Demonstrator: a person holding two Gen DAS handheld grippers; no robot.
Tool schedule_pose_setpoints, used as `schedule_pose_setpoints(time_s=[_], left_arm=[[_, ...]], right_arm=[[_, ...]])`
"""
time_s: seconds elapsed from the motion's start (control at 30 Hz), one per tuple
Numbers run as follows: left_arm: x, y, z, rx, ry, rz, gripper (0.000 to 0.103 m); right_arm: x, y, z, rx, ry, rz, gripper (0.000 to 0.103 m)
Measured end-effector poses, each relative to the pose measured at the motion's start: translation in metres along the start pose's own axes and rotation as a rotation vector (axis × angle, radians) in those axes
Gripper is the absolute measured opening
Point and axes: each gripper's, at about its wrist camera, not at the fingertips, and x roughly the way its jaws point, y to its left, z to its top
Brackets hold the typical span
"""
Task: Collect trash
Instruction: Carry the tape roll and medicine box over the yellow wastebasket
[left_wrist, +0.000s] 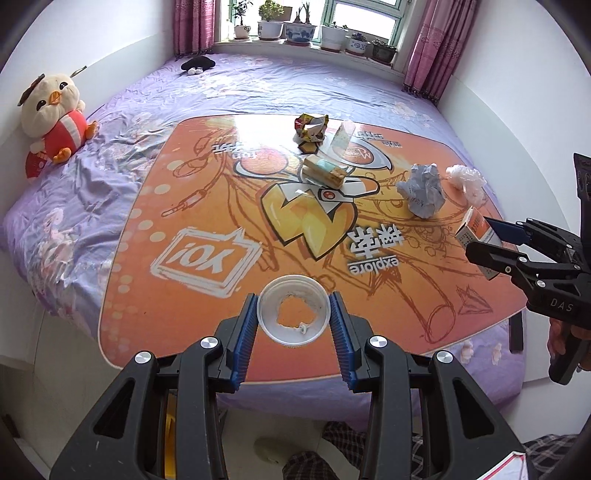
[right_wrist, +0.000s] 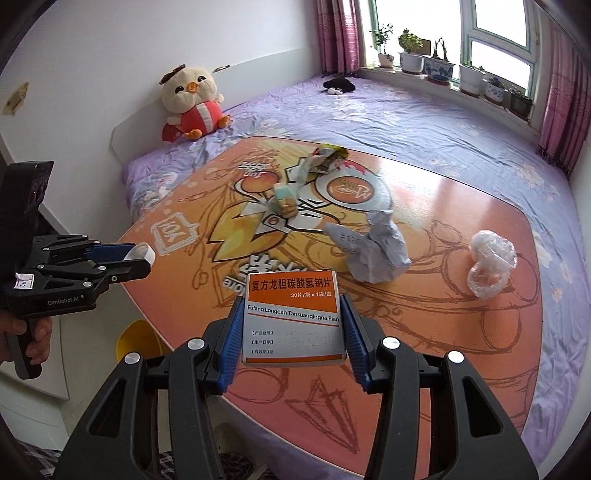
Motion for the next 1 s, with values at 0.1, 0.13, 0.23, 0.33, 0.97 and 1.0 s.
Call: schedule_pose_setpoints(time_s=[0.1, 0.13, 0.23, 0.33, 0.97, 1.0], left_arm=[[-0.016, 0.018, -0.019, -0.019, -0.001, 0.006, 0.039], [-0.021, 0.024, -0.026, -0.026, 0.0, 0.016, 0.039], [-0.034, 0.049, -0.049, -0.078, 0.007, 0.045, 0.039], [-0.046, 0.075, -0.076, -0.153, 0.013, 0.076, 0.039], [-0.072, 0.199, -0.222, -0.5, 0.091, 0.192, 0.039], [-0.069, 0.204, -0.228, -0.511, 0.096, 0.193, 0.039]], right_arm=[[0.007, 0.034, 0.005, -0.113, 0.019, 0.088, 0.051], [0.009, 0.046, 0.007, -0.149, 0.026, 0.111, 0.051], [0.016, 0.08, 0.011, -0.238, 0.047, 0.18, 0.051], [0.025, 0.118, 0.014, -0.313, 0.068, 0.249, 0.051], [0.111, 0.325, -0.009, -0.72, 0.252, 0.603, 0.051], [0.118, 0.333, -0.013, -0.735, 0.265, 0.612, 0.051]])
